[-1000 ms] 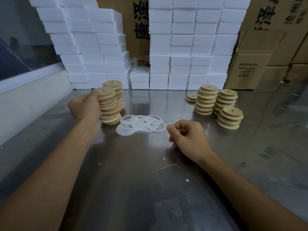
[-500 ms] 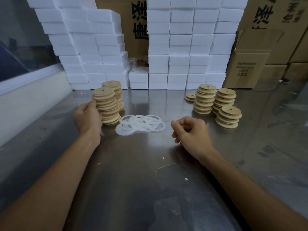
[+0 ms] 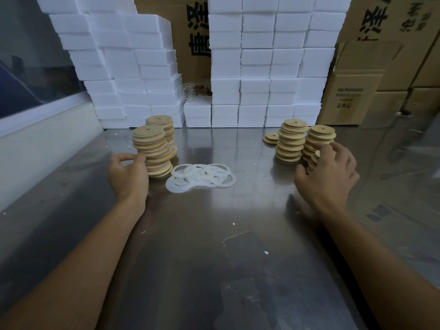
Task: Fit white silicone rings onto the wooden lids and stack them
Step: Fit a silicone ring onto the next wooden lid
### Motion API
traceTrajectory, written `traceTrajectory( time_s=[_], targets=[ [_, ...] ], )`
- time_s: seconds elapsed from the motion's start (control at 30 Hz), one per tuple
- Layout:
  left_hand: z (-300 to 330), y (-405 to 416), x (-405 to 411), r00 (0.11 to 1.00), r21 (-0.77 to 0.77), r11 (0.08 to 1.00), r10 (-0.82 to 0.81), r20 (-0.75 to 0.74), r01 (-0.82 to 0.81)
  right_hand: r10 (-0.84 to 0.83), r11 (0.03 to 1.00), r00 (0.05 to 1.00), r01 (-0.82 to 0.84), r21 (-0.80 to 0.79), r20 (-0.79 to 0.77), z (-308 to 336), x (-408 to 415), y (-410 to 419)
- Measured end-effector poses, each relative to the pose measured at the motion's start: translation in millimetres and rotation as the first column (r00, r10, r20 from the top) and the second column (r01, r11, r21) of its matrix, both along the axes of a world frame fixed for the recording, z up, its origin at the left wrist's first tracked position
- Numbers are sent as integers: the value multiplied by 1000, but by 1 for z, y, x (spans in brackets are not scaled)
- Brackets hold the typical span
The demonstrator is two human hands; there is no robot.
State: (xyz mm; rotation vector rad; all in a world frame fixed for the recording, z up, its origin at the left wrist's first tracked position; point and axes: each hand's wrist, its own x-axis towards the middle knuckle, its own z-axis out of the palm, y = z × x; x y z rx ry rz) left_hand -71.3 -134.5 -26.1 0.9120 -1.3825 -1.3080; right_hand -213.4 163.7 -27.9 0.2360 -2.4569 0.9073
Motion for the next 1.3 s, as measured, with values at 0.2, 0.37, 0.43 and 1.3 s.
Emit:
traceTrajectory(
  time_s=[0.2, 0.37, 0.43, 1.3],
  targets=[
    [-4, 5, 1, 995, -99, 994, -39, 96, 48, 37, 997, 966, -53, 57, 255, -8, -14, 5],
    [-7, 11, 1, 986, -187, 977, -77, 148, 104, -43, 997, 978, 29, 74, 203, -11, -17, 4],
    [-7, 11, 1, 986, -190, 977, -74, 149, 102, -34, 999, 979, 26, 43, 202, -13, -20, 5],
    [-13, 40, 1, 732, -640, 494, 9, 681, 589, 118, 966, 992, -126, -228, -48, -3, -20, 5]
  ],
)
